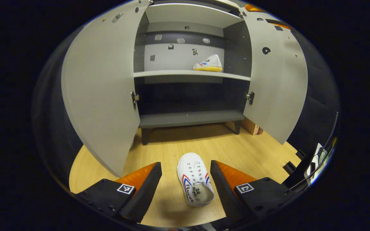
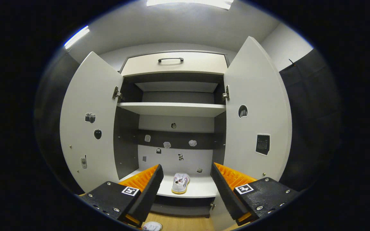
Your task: Grab one shoe with the right hand and put it into the shoe cabinet, grab the other shoe with the left hand and put it into the shoe cabinet; then close the right door with the right hand and the left door with the left hand.
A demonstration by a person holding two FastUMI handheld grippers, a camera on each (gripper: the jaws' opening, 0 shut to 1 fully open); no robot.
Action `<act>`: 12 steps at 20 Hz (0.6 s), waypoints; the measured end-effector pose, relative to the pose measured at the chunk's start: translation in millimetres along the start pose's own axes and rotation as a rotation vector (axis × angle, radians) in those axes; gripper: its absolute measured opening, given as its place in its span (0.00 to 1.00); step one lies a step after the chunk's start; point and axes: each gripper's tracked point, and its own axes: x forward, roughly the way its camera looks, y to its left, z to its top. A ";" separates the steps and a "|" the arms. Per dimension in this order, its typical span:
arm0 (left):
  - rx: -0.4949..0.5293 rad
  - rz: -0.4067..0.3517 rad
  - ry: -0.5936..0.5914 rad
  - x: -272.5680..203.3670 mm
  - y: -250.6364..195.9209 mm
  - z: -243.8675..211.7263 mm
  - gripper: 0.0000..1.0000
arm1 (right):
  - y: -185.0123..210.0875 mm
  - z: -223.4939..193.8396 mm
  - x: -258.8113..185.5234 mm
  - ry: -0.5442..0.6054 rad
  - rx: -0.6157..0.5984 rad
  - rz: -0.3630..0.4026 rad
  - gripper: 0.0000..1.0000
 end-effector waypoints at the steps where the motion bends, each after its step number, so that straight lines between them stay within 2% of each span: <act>1: 0.002 0.007 0.024 9.5 2.4 -10.9 0.99 | -1.2 0.7 -2.0 -0.003 -0.007 -0.001 0.93; 6: -0.057 0.026 0.195 47.3 18.0 -66.9 0.99 | -7.1 2.5 -4.4 -0.016 -0.032 -0.005 0.93; 12: -0.042 0.009 0.293 65.4 18.5 -100.0 0.99 | -10.2 -3.5 -4.8 0.003 -0.038 -0.006 0.93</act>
